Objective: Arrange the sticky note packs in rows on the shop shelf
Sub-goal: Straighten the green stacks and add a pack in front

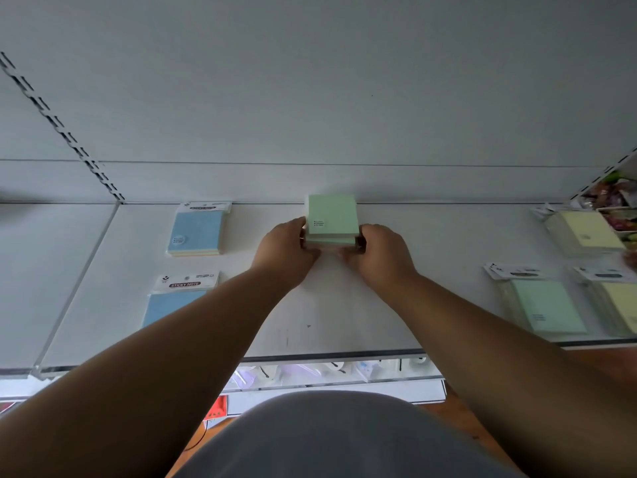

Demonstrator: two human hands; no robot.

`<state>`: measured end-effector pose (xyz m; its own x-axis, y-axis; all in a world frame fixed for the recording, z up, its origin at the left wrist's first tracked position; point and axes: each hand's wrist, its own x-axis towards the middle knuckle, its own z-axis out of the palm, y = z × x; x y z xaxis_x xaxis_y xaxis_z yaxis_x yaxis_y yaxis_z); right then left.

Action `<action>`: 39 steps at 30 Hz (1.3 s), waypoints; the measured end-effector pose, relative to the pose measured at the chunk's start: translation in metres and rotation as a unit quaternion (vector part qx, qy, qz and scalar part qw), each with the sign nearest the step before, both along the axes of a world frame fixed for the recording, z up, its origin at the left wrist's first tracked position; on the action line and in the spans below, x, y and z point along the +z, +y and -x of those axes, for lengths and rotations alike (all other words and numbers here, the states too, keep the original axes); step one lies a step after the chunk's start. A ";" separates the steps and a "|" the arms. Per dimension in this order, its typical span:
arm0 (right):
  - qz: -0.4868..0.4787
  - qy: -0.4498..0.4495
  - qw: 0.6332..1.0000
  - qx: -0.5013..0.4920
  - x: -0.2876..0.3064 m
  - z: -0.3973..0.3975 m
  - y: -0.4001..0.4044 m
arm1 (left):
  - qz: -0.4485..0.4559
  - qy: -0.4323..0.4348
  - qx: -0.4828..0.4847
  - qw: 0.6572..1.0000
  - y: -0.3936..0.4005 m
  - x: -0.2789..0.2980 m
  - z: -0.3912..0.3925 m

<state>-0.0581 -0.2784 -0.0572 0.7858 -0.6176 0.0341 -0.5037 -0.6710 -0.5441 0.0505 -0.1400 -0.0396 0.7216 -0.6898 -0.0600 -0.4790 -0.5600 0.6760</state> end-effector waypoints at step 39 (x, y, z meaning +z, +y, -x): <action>0.005 0.041 0.998 0.052 0.009 0.010 -0.016 | -0.169 -0.144 -0.013 0.975 0.000 -0.007 0.001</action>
<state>-0.0684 -0.2949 -0.0478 0.8456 -0.5331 -0.0264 -0.4737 -0.7267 -0.4974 0.0498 -0.1397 -0.0468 0.7252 -0.6833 -0.0845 -0.6381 -0.7131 0.2904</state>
